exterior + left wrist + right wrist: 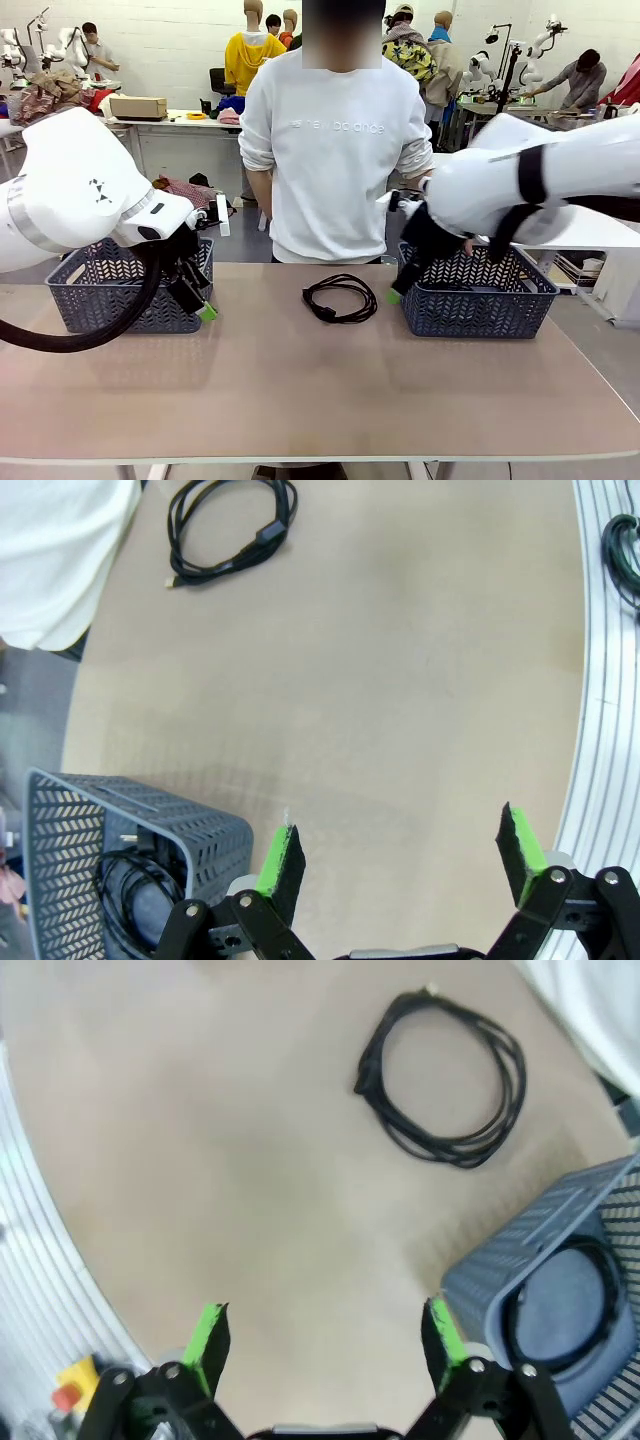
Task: Organize the cables according to human instructions.
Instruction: Pick up a bundle of cables and place it in the basket indicated by the human.
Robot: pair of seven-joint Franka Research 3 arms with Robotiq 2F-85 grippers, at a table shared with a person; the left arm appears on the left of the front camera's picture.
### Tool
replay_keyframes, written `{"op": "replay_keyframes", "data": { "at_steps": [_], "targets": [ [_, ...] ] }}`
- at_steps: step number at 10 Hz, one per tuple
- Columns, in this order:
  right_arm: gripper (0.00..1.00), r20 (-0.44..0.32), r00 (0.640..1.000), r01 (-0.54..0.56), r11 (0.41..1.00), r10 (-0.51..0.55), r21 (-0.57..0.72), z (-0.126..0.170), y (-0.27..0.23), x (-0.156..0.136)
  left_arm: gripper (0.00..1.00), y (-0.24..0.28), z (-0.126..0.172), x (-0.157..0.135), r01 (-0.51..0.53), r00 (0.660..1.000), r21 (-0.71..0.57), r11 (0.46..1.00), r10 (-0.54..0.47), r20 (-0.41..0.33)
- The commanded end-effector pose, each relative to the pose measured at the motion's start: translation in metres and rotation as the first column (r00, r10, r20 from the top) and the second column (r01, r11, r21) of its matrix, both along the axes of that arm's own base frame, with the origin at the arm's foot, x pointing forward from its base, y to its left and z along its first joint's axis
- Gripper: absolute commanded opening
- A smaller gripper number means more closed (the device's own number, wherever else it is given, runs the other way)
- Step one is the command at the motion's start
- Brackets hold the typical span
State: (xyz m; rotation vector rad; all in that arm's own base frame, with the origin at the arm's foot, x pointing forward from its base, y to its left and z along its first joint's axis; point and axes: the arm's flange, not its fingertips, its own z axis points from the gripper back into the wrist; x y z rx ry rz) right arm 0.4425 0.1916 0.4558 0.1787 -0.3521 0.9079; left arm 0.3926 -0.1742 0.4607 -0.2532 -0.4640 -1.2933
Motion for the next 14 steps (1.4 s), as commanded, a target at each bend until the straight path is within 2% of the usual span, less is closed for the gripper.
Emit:
{"op": "replay_keyframes", "data": {
  "at_steps": [1, 3, 5, 6, 9, 14],
  "targets": [
    [1.0, -0.024, 0.996, 0.081, 0.995, -0.082, -0.053, -0.002, 0.032, 0.034, 1.0, 0.001, 0.001, 0.0, 0.001, 1.0, -0.002, 1.0, -0.001, -0.004],
    [1.0, -0.033, 0.989, 0.14, 0.985, -0.144, -0.102, -0.009, 0.058, 0.064, 1.0, 0.001, 0.001, 0.0, 0.001, 1.0, -0.002, 1.0, -0.001, -0.004],
    [1.0, -0.07, 0.979, 0.186, 0.978, -0.193, -0.092, -0.014, 0.073, 0.084, 1.0, 0.001, 0.001, 0.0, 0.001, 1.0, -0.002, 1.0, -0.001, -0.004],
    [1.0, -0.064, 0.976, 0.2, 0.973, -0.208, -0.111, -0.019, 0.081, 0.09, 1.0, 0.001, 0.001, 0.0, 0.001, 1.0, -0.002, 1.0, -0.001, -0.004],
    [1.0, -0.084, 0.975, 0.196, 0.975, -0.205, -0.107, -0.021, 0.085, 0.094, 1.0, 0.001, 0.001, 0.0, 0.001, 1.0, -0.002, 1.0, -0.001, -0.004],
    [1.0, -0.072, 0.979, 0.184, 0.978, -0.191, -0.097, -0.027, 0.082, 0.093, 1.0, 0.001, 0.001, 0.0, 0.001, 1.0, -0.002, 1.0, -0.001, -0.004]
  ]
}}
